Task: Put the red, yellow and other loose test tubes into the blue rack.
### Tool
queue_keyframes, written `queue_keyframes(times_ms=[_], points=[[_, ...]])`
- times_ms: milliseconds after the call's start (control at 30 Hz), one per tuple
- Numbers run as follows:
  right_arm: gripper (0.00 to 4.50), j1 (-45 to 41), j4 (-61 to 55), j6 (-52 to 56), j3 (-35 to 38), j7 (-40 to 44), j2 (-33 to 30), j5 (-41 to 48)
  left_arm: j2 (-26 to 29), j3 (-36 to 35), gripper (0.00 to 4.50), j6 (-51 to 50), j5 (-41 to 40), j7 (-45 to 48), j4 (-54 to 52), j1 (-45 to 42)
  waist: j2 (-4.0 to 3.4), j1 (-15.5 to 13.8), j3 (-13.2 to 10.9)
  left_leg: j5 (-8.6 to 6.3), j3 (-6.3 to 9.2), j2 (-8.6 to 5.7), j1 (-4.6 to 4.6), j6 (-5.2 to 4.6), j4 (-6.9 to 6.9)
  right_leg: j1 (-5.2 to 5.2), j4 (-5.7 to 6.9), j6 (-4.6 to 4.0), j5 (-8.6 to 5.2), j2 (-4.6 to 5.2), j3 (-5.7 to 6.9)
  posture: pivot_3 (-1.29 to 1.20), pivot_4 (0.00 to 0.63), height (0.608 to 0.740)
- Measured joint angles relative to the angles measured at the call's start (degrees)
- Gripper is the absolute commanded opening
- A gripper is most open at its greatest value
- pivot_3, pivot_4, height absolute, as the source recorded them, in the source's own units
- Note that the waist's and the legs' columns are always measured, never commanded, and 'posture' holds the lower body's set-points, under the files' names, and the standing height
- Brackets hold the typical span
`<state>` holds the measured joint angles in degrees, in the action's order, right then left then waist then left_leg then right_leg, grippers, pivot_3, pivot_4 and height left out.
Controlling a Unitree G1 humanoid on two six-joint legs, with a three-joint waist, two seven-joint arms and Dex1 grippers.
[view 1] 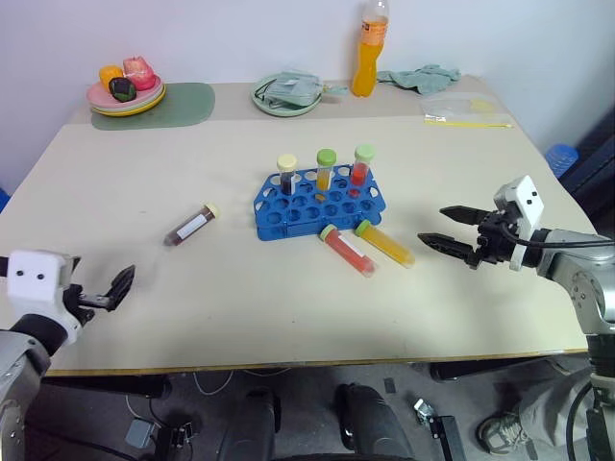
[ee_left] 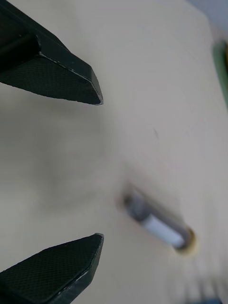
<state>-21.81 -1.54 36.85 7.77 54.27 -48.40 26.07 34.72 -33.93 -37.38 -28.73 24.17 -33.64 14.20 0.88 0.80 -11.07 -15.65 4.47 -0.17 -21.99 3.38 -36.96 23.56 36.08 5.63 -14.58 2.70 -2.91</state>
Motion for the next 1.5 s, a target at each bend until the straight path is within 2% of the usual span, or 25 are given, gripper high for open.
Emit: queue_keyframes(times_ms=[100,167,233,300,433,533,667,800,1067,1233,1333,1500], points=[[4.27,-2.2,-3.69,5.07,-1.58,-0.46,-0.84,0.4,-0.19,4.74,4.48,-0.03,-1.61,1.42,-1.93,-1.97,-0.04,0.0,0.0,0.0,0.01,0.0,-0.02,0.0,-0.01,0.02,0.02,0.01,0.0,-0.01,0.0,0.0,0.15,0.74],[4.27,-5.28,-7.56,11.44,-3.94,-0.69,-3.93,1.05,-0.18,10.05,4.48,0.12,-1.92,3.12,-2.6,-3.4,-0.15,-0.01,-0.03,0.0,0.0,-0.02,-0.06,-0.01,-0.03,0.07,0.02,0.01,0.01,0.0,0.0,0.0,0.15,0.74],[4.27,-10.28,-12.1,19.12,-6.87,-1.09,-6.37,2.26,-0.03,15.86,4.48,0.64,-1.32,5.03,-2.17,-4.87,-0.15,0.11,-0.02,-0.01,0.02,0.01,-0.1,-0.01,-0.05,0.12,0.04,0.0,0.01,-0.04,0.0,0.0,0.15,0.74],[4.27,-15.77,-14.83,27.42,-9.83,-2.34,-6.24,3.74,0.26,20.2,4.48,1.72,0.37,6.35,-0.66,-6.32,-0.12,0.3,0.0,-0.02,0.01,0.03,-0.08,-0.03,-0.05,0.13,0.06,0.0,0.01,-0.07,0.01,0.0,0.15,0.74],[4.27,-25.08,-15.53,43.75,-14.6,-6.83,-0.78,5.87,0.87,25.49,4.48,4.51,3.75,8.41,3.16,-8.51,-0.12,0.18,0.0,-0.01,0.01,0.02,-0.32,-0.03,-0.08,0.35,0.07,-0.03,0.03,-0.03,0.01,0.0,0.15,0.74],[4.27,-31.59,-13.02,52.89,-17.55,-13.06,7.64,6.77,0.33,29.33,4.48,7.33,6.48,9.61,6.23,-9.39,-0.12,0.14,0.0,-0.01,-0.01,-0.01,-0.5,-0.03,-0.1,0.59,0.14,0.14,0.13,-0.01,0.0,0.0,0.15,0.74],[4.27,-35.01,-4.51,55.29,-23.36,-21.39,13.34,8.63,-2.23,31.47,4.48,8.87,7.15,9.09,6.41,-10.31,-0.09,-0.18,0.02,-0.01,0.0,-0.07,-0.62,-0.03,-0.11,0.67,0.14,0.14,0.14,0.1,0.02,0.0,0.15,0.74],[4.27,-38.19,2.17,55.31,-27.76,-27.93,14.87,13.75,-2.93,32.33,4.48,9.34,7.75,8.36,5.27,-9.01,-0.09,0.08,0.01,-0.02,-0.02,-0.07,-0.77,-0.04,-0.11,0.87,0.21,0.19,0.17,0.11,0.02,0.0,0.15,0.74],[4.27,-39.78,7.04,55.31,-31.07,-36.25,18.08,17.58,-4.81,33.78,4.48,9.67,8.91,6.98,-0.22,-3.71,-0.1,0.27,0.02,-0.02,-0.01,-0.06,-0.75,-0.06,-0.14,0.89,0.3,0.19,0.17,0.05,0.02,0.0,0.15,0.74],[4.27,-40.42,10.65,55.31,-31.23,-39.32,21.72,16.92,-5.88,34.38,4.48,9.57,9.24,6.19,-0.2,-4.49,-0.11,0.33,0.02,-0.02,-0.01,-0.05,-0.74,-0.07,-0.16,0.89,0.36,0.19,0.17,0.02,0.02,0.0,0.15,0.74],[3.45,-40.46,11.87,55.31,-31.16,-40.79,23.8,15.16,-6.2,34.38,4.5,9.34,9.23,5.82,-0.12,-6.8,-0.1,0.26,0.02,-0.02,0.0,-0.06,-0.74,-0.07,-0.18,0.89,0.38,0.19,0.17,0.02,0.02,0.0,0.15,0.74],[0.96,-39.93,10.55,55.31,-31.09,-41.95,24.3,13.63,-6.67,34.65,4.5,8.72,9.28,5.45,0.27,-8.63,-0.11,0.3,0.02,-0.02,0.01,-0.06,-0.74,-0.06,-0.17,0.89,0.39,0.19,0.17,0.02,0.02,0.0,0.15,0.74]])
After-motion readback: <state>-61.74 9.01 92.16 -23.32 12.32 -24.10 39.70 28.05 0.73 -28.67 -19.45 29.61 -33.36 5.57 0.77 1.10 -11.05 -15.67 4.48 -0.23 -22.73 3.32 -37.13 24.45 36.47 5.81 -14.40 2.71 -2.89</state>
